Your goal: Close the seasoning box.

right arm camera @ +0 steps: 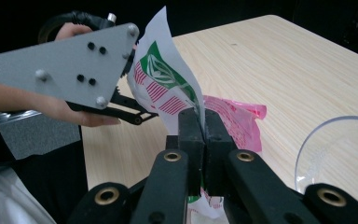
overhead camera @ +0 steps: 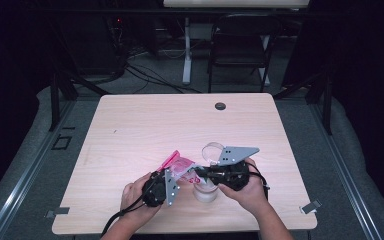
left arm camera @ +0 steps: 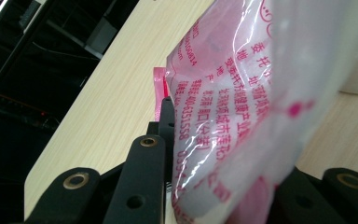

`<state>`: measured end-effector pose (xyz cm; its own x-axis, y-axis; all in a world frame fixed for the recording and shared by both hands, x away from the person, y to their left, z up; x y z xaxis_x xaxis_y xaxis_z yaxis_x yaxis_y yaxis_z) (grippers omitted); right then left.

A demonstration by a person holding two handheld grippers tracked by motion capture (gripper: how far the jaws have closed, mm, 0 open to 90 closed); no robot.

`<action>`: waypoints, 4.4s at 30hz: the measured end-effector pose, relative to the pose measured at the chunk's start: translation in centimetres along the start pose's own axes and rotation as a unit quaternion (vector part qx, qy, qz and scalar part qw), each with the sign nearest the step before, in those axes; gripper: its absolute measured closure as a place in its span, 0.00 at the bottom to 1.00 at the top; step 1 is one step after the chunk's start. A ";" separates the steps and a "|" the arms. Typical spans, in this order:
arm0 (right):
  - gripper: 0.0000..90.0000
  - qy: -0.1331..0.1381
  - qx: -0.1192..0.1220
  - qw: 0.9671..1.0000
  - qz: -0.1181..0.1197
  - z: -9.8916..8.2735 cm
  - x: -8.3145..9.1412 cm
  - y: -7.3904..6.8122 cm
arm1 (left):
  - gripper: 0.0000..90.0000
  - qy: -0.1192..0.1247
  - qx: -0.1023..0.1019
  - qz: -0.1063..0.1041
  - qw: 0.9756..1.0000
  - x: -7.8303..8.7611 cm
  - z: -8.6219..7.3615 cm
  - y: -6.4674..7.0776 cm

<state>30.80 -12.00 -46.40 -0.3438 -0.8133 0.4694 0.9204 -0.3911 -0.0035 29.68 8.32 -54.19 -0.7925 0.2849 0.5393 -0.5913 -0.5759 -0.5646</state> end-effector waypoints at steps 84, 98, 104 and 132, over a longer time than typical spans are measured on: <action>0.58 0.078 -0.066 0.992 -0.074 0.7 3.1 2.2 | 0.88 -0.061 0.307 0.068 0.947 2.1 -13.4 -12.5; 0.56 0.075 -0.064 0.992 -0.081 0.7 3.2 2.3 | 0.88 -0.098 0.366 0.122 0.917 2.7 -17.6 -14.2; 0.56 0.075 -0.066 0.992 -0.083 0.6 3.3 2.3 | 0.88 -0.126 0.385 0.123 0.906 2.0 -19.0 -14.3; 0.54 0.071 -0.067 0.992 -0.084 0.5 3.0 2.3 | 0.35 -0.094 0.388 0.125 0.908 2.3 -18.1 -13.8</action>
<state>32.02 -15.10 -44.53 -0.5220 -0.7802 0.3448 0.8177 -0.5727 -0.0579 33.31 30.74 -56.48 -0.8053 -0.0228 0.5924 -0.0555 -0.9920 -0.1135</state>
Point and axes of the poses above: each handheld gripper's, and its own axes: x roughly backward along the jaws, z roughly out of its top, y roughly to its right, the point moved 3 cm from there along -x, roughly forward along the jaws, and after that the axes turned 3 degrees about x, right-handed, at the moved point
